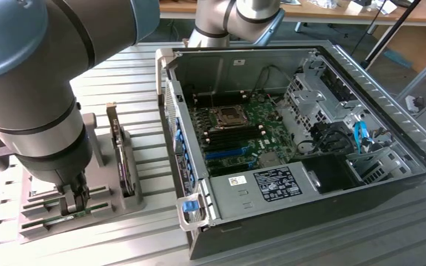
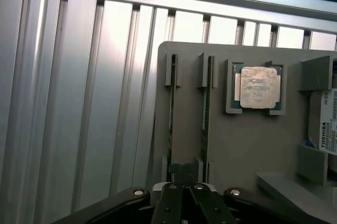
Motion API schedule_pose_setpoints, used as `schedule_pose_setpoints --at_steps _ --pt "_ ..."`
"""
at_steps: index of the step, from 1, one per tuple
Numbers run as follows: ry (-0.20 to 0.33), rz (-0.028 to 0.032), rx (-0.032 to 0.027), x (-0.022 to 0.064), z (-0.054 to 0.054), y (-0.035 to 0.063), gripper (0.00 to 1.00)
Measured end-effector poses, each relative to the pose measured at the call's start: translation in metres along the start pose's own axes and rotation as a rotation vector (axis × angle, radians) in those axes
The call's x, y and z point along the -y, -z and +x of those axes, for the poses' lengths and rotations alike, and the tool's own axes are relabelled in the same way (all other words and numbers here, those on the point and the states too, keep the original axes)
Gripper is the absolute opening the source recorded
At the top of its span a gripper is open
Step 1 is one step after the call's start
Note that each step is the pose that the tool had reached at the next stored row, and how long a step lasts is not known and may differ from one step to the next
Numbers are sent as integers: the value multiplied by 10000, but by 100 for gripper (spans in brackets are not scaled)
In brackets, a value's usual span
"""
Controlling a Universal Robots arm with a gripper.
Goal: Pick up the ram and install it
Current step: 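Pick up the ram and move it above insertion slot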
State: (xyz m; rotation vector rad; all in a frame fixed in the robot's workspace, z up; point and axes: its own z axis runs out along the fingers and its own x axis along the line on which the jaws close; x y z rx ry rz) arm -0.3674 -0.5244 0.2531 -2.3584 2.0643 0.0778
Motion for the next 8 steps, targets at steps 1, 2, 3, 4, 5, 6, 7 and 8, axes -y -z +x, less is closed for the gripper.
schedule_pose_setpoints --at_steps 1,2,3,4,5,6,7,8 --pt "23 -9 0 -1 7 -17 11" --pt "58 -17 -1 -1 16 -37 11" --pt "83 -21 0 -2 22 -51 11" --pt "108 -27 0 -2 28 -66 11" --pt "136 -32 0 -2 35 -82 11" --pt "161 -36 0 -3 41 -97 11" --pt "187 -41 0 -3 47 -112 11" --pt "209 -46 -1 -3 52 -126 11"
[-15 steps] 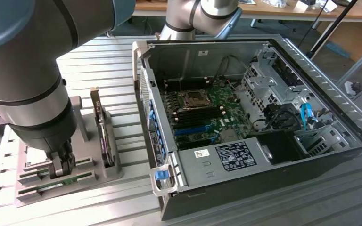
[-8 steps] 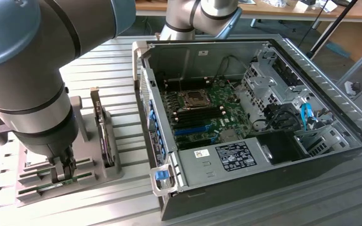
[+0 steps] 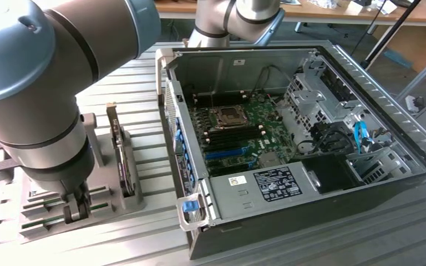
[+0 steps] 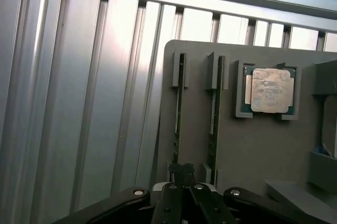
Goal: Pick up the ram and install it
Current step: 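Pick up the ram and move it above insertion slot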
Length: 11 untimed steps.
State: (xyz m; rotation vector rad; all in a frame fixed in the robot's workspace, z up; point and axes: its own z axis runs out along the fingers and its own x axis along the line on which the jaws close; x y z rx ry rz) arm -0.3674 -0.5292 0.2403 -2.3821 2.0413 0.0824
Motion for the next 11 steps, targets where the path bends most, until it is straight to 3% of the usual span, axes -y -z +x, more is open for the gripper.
schedule_pose_setpoints --at_steps 11 --pt "78 -17 1 0 19 -70 11"
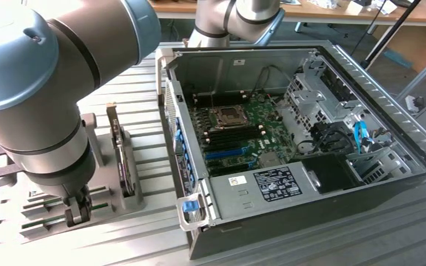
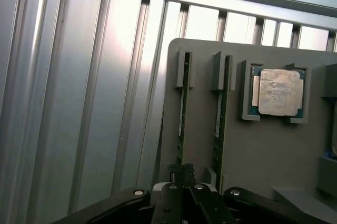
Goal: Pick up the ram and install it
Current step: 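Pick up the ram and move it above insertion slot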
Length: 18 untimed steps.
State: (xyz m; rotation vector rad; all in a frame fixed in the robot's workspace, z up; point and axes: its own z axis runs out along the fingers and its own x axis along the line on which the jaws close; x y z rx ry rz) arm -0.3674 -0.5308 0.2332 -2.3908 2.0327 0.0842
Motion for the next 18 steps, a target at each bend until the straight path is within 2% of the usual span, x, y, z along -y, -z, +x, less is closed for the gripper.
schedule_pose_setpoints --at_steps 1,3,4,5,7,8,13,18 --pt "0 0 0 0 0 0 11" --pt "0 1 0 0 0 0 23" --pt "0 0 0 0 0 0 23" --pt "0 0 0 0 0 0 30" --pt "1 3 2 -7 -1 -3 30" --pt "2 2 1 -37 -5 -6 30" --pt "4 6 36 -286 -46 -30 30" --pt "5 8 41 -307 -46 -63 30"
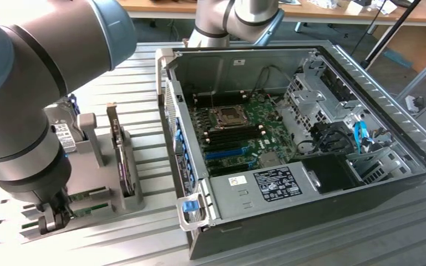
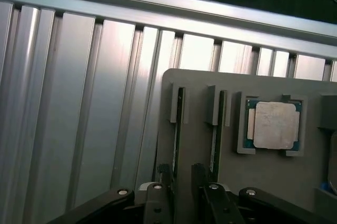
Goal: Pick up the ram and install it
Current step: 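Pick up the ram and move it above insertion slot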
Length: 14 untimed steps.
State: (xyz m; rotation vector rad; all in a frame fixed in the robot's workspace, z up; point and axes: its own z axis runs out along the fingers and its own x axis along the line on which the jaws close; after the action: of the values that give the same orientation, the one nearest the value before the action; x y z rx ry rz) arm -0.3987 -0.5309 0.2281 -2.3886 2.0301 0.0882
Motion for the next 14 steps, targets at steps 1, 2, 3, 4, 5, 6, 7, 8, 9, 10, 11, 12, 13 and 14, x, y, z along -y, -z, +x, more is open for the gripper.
schedule_pose_setpoints --at_steps 1,2,3,4,5,6,7,8,9,10,11,12,13,14 --pt "0 -2 -1 0 3 -9 30" --pt "0 -4 -1 -1 7 -20 30" --pt "3 -5 -1 -1 12 -31 30" --pt "9 -6 1 -1 18 -41 30" --pt "15 -9 1 -2 24 -51 30" --pt "23 -11 0 -3 32 -62 30" --pt "33 -14 0 -4 42 -77 30" --pt "39 -15 0 -4 49 -86 30" --pt "45 -15 2 -4 54 -98 30" --pt "48 -15 2 -5 58 -108 30" --pt "50 -16 1 -5 61 -115 30" --pt "52 -18 0 -6 63 -120 30" --pt "52 -19 -1 -6 63 -123 30" --pt "53 -21 -1 -6 64 -126 30"
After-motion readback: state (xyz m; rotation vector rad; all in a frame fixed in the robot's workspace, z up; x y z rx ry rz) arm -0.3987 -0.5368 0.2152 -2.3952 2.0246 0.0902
